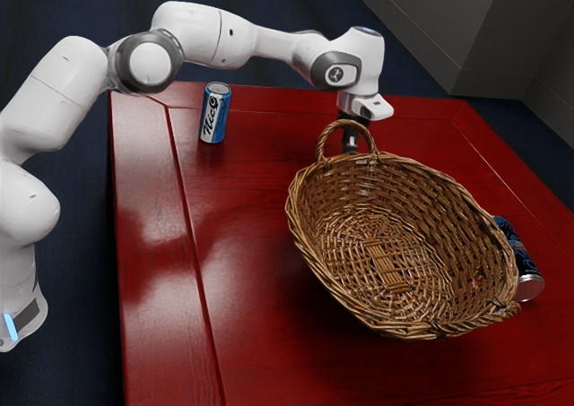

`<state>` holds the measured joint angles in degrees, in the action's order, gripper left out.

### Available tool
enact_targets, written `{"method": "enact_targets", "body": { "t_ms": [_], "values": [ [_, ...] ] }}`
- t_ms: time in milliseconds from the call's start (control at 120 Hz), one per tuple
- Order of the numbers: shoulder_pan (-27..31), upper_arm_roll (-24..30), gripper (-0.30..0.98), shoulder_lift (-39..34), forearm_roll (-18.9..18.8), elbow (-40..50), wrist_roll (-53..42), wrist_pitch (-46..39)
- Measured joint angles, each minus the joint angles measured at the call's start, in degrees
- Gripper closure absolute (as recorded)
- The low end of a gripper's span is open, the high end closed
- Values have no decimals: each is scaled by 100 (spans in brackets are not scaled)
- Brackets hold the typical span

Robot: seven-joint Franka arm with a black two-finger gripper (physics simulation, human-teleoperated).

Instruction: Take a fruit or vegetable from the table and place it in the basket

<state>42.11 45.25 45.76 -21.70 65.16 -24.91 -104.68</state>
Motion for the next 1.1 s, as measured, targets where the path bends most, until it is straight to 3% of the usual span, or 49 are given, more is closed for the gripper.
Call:
{"method": "enact_targets", "body": {
  "t_ms": [117,258,475,683,867,1008,1100],
  "values": [
    [13,-93,41,-678,-43,409,95,3],
    [9,-850,42,-2122,425,1295,213,152],
    [-530,-812,39,-3352,525,1021,554,1232],
    [-740,504,38,-3329,-160,310,976,2149],
    [-1030,2040,38,-2124,-1062,21,1337,2241],
    [-1474,2236,39,-1542,-1533,39,1613,2048],
    [-1553,2136,21,-1503,-1610,52,1765,1980]
  ]
}}
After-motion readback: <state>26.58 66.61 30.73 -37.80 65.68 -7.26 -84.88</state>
